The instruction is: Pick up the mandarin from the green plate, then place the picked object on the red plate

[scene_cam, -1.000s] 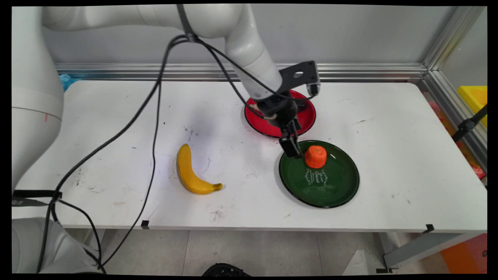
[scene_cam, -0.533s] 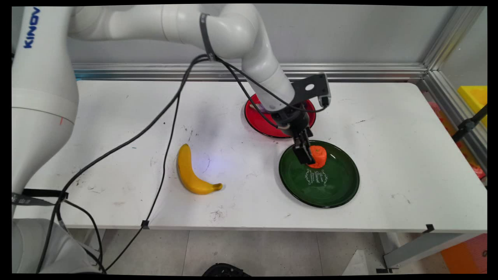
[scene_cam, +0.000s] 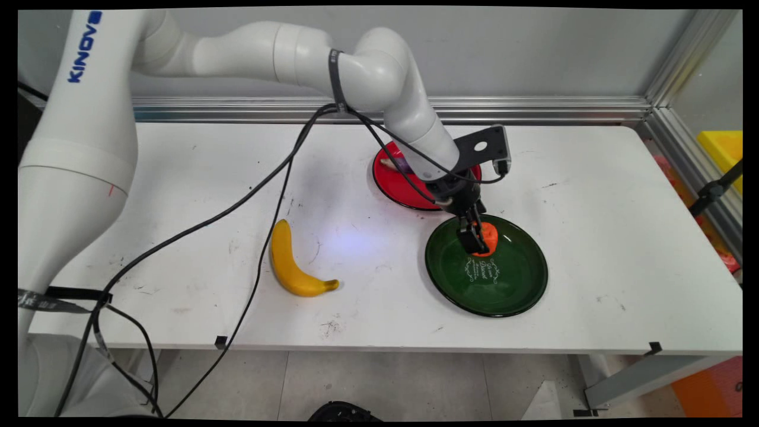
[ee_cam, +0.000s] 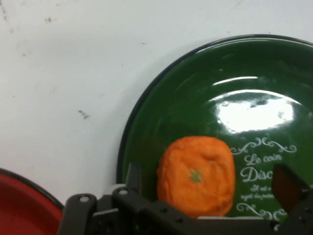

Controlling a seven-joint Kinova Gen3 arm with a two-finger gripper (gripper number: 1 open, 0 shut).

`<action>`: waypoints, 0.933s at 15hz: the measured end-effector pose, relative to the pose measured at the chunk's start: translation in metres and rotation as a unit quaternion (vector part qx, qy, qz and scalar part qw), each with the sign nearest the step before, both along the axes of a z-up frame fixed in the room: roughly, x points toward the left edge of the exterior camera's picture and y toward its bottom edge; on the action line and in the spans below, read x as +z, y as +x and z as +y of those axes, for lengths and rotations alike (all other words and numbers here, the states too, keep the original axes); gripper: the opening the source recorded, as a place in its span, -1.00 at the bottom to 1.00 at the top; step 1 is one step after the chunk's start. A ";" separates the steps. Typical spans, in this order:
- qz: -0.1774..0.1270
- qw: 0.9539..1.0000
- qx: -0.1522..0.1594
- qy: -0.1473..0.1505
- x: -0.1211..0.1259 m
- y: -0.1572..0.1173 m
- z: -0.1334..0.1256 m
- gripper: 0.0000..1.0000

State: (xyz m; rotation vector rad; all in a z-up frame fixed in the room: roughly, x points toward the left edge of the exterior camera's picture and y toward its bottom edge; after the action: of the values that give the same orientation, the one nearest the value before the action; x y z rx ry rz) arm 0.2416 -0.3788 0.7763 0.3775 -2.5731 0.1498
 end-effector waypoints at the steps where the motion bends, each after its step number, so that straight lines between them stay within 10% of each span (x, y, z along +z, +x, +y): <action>1: 0.001 1.000 0.000 0.000 -0.002 -0.001 -0.001 1.00; 8: 0.009 1.000 0.003 0.001 -0.022 -0.005 -0.010 1.00; 9: 0.009 1.000 0.003 0.002 -0.024 -0.005 -0.010 -1.00; 14: 0.012 1.000 0.000 0.005 -0.027 -0.006 -0.013 -1.00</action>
State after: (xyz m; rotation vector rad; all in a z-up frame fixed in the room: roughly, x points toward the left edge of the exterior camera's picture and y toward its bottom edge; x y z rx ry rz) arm 0.2357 -0.3917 0.7489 0.3814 -2.5511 0.1310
